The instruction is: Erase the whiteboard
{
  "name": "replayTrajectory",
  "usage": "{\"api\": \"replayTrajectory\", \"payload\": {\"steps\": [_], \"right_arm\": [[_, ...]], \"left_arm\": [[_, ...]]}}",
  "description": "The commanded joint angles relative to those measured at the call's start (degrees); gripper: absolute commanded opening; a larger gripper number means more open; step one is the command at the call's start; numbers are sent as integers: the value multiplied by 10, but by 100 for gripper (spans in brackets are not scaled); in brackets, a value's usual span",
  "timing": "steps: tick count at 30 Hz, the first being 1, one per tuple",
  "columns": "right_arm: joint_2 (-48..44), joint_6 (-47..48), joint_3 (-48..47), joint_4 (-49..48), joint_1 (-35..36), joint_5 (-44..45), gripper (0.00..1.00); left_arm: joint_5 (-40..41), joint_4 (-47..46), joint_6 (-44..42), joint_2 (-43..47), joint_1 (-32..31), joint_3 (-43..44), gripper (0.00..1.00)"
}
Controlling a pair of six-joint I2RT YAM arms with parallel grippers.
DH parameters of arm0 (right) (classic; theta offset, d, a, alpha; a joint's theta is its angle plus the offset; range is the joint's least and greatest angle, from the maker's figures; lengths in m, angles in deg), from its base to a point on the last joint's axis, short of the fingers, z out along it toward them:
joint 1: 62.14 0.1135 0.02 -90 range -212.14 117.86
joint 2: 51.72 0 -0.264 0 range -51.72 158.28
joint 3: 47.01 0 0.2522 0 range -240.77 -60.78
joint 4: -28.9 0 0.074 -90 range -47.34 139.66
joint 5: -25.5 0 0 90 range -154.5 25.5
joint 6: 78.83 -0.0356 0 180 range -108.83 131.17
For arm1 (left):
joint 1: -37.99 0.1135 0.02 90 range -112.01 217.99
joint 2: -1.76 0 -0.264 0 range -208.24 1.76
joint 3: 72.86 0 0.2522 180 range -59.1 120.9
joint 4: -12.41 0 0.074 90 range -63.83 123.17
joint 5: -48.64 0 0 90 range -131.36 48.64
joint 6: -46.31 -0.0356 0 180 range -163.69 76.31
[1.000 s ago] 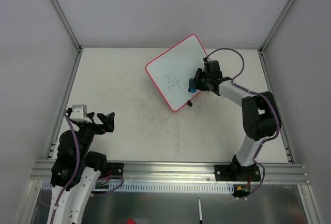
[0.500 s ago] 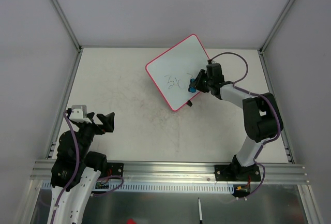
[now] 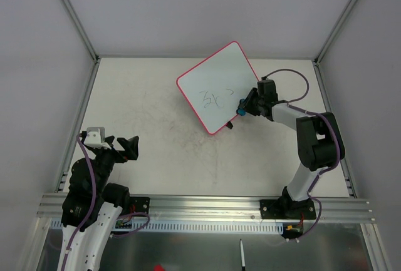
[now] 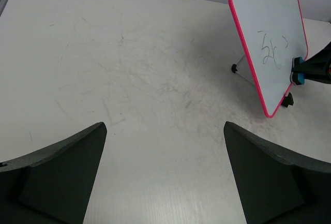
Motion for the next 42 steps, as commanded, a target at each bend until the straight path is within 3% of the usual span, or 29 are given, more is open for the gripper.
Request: {"api": "replayTrajectory", "payload": {"steps": [1, 10, 27, 34, 42], "right_arm": [[22, 7, 6, 48, 2, 31, 0], [-2, 51, -59, 78, 14, 12, 0], [22, 131, -192, 92, 139, -22, 1], [42, 106, -201, 115, 118, 10, 0], [57, 7, -164, 115, 24, 0, 0]], "left_arm": [[-11, -11, -12, 6, -2, -1, 99], [-11, -12, -13, 6, -3, 0, 99], [-11, -11, -13, 5, -2, 0, 99], [-11, -11, -13, 5, -3, -1, 99], [-11, -11, -13, 6, -2, -1, 99]]}}
